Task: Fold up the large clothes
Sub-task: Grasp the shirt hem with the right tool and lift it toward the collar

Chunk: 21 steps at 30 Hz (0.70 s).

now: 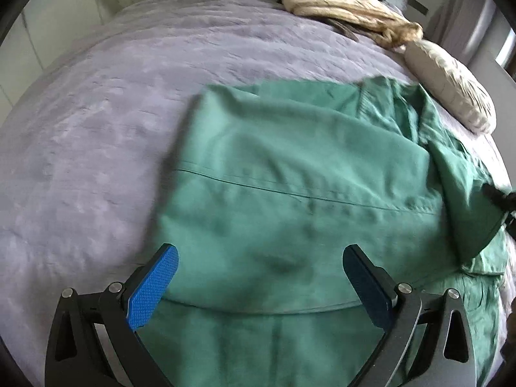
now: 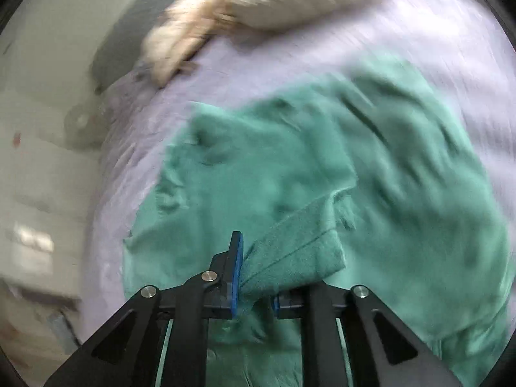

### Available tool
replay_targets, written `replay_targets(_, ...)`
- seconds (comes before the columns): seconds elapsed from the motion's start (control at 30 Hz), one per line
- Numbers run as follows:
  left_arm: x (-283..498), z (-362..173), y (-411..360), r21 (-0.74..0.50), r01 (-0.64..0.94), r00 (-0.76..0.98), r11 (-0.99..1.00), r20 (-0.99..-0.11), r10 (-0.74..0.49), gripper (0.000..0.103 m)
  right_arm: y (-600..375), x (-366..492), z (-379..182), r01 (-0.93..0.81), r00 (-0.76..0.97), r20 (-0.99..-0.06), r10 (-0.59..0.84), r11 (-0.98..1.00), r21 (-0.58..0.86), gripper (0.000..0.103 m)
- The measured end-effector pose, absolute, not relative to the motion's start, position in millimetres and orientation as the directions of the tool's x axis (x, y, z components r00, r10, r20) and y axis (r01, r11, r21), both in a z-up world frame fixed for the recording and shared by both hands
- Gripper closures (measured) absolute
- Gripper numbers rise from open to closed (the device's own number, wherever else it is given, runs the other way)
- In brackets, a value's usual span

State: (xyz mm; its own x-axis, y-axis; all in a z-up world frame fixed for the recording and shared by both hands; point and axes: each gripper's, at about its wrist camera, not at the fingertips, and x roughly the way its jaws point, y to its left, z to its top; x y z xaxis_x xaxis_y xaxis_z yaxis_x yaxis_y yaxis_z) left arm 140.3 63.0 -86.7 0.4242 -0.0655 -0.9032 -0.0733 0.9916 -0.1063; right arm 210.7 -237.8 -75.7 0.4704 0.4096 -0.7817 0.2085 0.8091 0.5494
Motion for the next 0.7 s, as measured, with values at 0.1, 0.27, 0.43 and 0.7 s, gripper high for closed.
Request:
replay_targets(0.1,138.7,-86.2,80.8,-0.095,-0.104,0.429,0.990,-0.902,-0.041,0.001,-175.4,220.1,-46.9,-0.045,0.476,-0.777,0.412,0.893,0.447,0.088)
replay_targets(0.27,134.5,-96.3,103.4,-0.111,-0.196,0.398,0.974,-0.917,-0.025,0.001,-71.5,195.9,-59.3,-0.386,0.341,-0.874,0.345,0.899,0.205,0.082)
replay_targets(0.43,132.7,-97.7,101.4,-0.170,-0.186,0.383,0.968,-0.920,-0.088,0.001,-55.9,163.1,-79.1,-0.451,0.263,-0.897,0.355,0.867,0.211,0.051)
replay_targets(0.7,152.7,-101.8,40.7,-0.353,-0.007,0.303,0.936,-0.892,-0.334,0.001,-200.4,122.8,-86.6,-0.009,0.228,-0.865,0.447,0.889,0.457,0.045)
